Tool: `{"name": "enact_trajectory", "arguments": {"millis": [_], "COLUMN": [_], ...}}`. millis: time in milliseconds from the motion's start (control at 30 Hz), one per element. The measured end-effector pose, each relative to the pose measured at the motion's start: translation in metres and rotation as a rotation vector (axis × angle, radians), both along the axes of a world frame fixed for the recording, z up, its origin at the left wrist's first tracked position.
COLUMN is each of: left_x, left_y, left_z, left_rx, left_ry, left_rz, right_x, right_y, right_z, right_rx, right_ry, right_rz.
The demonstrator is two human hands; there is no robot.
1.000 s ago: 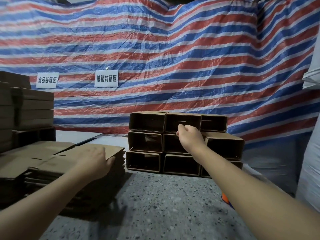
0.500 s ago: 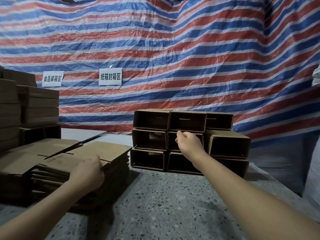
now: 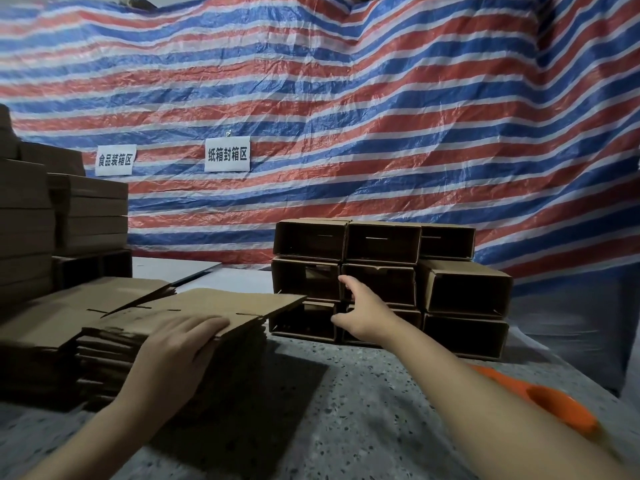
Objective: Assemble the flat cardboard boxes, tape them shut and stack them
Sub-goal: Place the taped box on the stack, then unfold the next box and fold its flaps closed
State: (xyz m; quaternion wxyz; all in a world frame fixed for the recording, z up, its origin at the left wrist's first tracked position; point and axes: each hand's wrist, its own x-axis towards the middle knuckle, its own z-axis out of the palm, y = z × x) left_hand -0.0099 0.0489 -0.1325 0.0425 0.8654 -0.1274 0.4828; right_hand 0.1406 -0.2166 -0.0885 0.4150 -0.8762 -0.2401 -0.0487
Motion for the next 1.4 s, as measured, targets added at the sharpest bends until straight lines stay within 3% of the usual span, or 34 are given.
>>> {"name": "enact_trajectory", "arguments": {"millis": [167,300,433,567,800,1167,1400], "left_x": [-0.014,-0.018,0.003,0.030,0.082,0.124,0.145], "left_y": [-0.013,-0.024,-0.042,-0.062,-0.105,-0.137,-0.136], "left_z": [0.037,0.068,0.091,0.107,0.099,0.056,0.025], "left_rx": [-0.177,-0.457,-0.943,-1.168,-1.214,-1.310,-1.335], "left_ry": [-0.106,-0.092,0.100,0.285,0.480,0.532,0.656], "left_rz": [-0.222,-0.419,-0.629,-0.707,-0.746,-0.816,-0.758], "right_x": [0.003,0.002,-0.008,-0.014,-0.013,0.001,0.016], "right_y": [-0.010,-0.023,-0.046,-0.071,-0.124,-0.162,-0.152], "right_z": [0.014,0.034,0.049,0.059,0.052,0.003,-0.041], "right_rx": [0.145,0.550,0.747,0.774,0.756,0.839,0.812], "right_ry": [-0.052,-0.002,0.008,-0.051,0.022,-0.045,-0.004], "right_rz": [0.042,0.119,0.174,0.055,-0.255,-0.220,-0.363]}}
